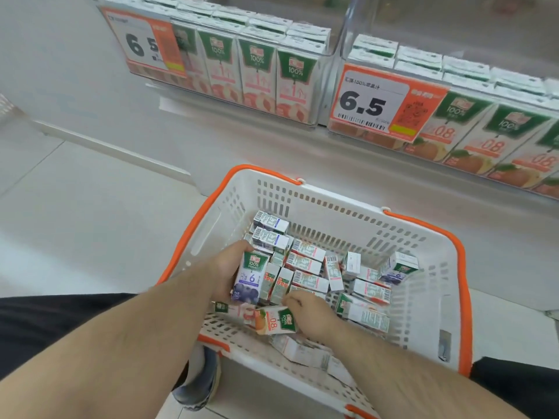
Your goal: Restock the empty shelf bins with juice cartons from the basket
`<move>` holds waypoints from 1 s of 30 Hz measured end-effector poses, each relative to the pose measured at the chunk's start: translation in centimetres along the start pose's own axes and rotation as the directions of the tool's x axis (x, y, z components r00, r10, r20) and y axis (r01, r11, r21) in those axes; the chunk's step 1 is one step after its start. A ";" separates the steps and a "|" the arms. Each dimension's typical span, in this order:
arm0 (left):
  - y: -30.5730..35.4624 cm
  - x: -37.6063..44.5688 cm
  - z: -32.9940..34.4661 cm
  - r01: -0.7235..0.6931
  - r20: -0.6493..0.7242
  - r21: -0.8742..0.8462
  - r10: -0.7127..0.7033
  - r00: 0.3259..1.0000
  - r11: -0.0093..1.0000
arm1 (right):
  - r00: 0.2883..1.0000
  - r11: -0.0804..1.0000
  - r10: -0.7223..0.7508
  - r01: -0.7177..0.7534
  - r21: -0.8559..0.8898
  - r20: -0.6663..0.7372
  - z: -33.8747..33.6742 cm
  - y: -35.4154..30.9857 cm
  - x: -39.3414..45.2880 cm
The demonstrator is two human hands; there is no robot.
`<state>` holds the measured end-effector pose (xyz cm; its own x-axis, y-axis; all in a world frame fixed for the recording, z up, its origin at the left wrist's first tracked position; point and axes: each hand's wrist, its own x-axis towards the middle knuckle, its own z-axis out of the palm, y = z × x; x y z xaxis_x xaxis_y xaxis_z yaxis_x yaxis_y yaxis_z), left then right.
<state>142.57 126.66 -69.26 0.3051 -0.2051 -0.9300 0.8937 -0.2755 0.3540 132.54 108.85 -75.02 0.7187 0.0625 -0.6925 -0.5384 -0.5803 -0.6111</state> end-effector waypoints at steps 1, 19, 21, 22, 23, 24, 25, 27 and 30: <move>0.3 -0.4 0.2 0.006 0.016 -0.049 -0.006 1.000 0.999 | 0.998 0.996 0.056 -0.056 0.064 -0.005 -0.1 0.1 0.2; 9.4 -11.5 10.5 -0.476 0.143 -0.065 0.480 0.866 0.877 | 0.947 0.845 -0.271 0.150 -0.514 -0.170 -20.3 -10.7 -14.5; 10.1 -13.2 11.3 -0.580 0.146 0.081 0.566 0.811 0.811 | 0.932 0.810 -0.306 0.147 -0.568 -0.195 -21.9 -11.6 -17.2; 10.3 -14.0 11.6 -0.621 0.162 0.183 0.600 0.784 0.762 | 0.918 0.801 -0.333 0.155 -0.578 -0.216 -22.6 -12.0 -18.2; 10.4 -14.7 11.9 -0.657 0.187 0.285 0.632 0.752 0.697 | 0.898 0.801 -0.367 0.172 -0.573 -0.244 -23.2 -12.3 -18.9; 10.6 -15.4 12.3 -0.685 0.220 0.386 0.659 0.719 0.619 | 0.874 0.816 -0.396 0.195 -0.544 -0.282 -23.7 -12.4 -19.4; 10.7 -16.0 12.7 -0.699 0.253 0.468 0.676 0.692 0.540 | 0.849 0.838 -0.420 0.226 -0.497 -0.321 -24.2 -12.6 -19.7; 10.6 -17.2 13.6 -0.711 0.323 0.556 0.677 0.661 0.429 | 0.810 0.860 -0.451 0.282 -0.425 -0.375 -24.8 -12.9 -20.0; 10.2 -18.0 14.6 -0.727 0.433 0.580 0.617 0.657 0.367 | 0.768 0.842 -0.513 0.364 -0.399 -0.383 -25.3 -13.8 -20.3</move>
<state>141.43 113.82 -47.46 0.6095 -0.7115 -0.3497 -0.0850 -0.4971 0.8635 136.48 95.03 -42.80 0.9969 0.0349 -0.0712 -0.0162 -0.7895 -0.6136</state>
